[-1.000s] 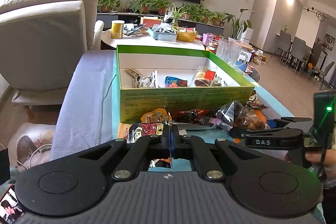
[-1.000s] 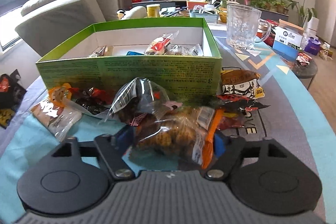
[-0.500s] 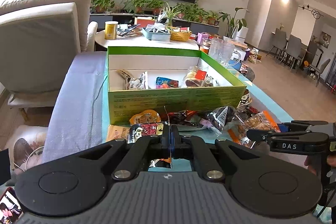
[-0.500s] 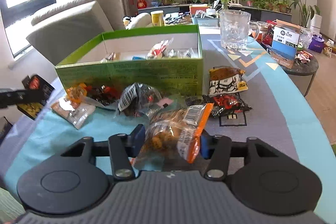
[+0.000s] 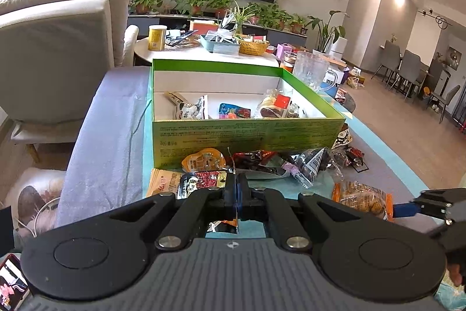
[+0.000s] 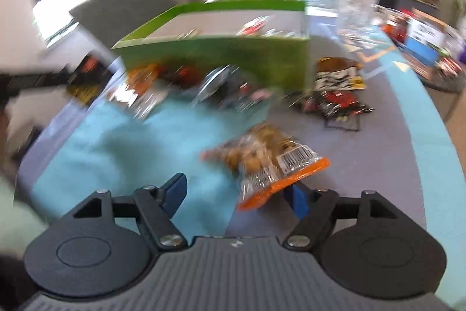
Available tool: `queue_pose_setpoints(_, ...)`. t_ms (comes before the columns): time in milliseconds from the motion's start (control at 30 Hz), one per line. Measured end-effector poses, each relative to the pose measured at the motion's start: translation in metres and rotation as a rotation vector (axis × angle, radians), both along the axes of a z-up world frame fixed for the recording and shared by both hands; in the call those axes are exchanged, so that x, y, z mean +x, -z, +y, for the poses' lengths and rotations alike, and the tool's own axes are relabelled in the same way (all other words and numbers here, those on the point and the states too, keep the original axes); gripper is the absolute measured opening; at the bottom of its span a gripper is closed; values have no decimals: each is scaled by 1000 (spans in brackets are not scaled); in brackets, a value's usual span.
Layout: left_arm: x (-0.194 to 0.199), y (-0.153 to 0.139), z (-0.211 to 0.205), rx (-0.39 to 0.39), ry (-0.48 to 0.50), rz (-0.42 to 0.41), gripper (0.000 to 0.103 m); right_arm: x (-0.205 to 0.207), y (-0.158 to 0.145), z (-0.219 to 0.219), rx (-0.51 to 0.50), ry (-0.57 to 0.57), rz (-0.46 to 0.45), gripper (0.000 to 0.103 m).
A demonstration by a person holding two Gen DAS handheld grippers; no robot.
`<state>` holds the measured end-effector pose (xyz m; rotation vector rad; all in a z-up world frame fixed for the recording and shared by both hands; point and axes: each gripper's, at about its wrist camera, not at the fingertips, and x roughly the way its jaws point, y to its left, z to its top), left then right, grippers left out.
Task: Organize snacks
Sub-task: 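Lift the red packet with the left gripper while the right carries the cookie bag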
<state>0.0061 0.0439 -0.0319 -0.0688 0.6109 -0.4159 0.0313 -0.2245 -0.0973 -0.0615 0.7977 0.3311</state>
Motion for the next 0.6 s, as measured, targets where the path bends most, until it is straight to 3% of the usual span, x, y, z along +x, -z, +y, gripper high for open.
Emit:
queue_pose_setpoints(133,0,-1,-3,6,7,-3,1,-11,-6,-4,-128,11,-98,51)
queue_pose_setpoints(233,0,-2,-5,11,11,-4,1,-8,-11,-12,-144,24,-197,51)
queue_pose_setpoints(300,0,-2,-5,13,11,-4,1,0,-9,-12,-130,-29,-243,51)
queue_pose_setpoints(467,-2,-6,-4,19,4,-13,1,32,7,-4,-89,-195,-159,51)
queue_pose_setpoints(600,0,-6,-4,16,-2,-11,1,41,15,-8,-55,-156,-98,51)
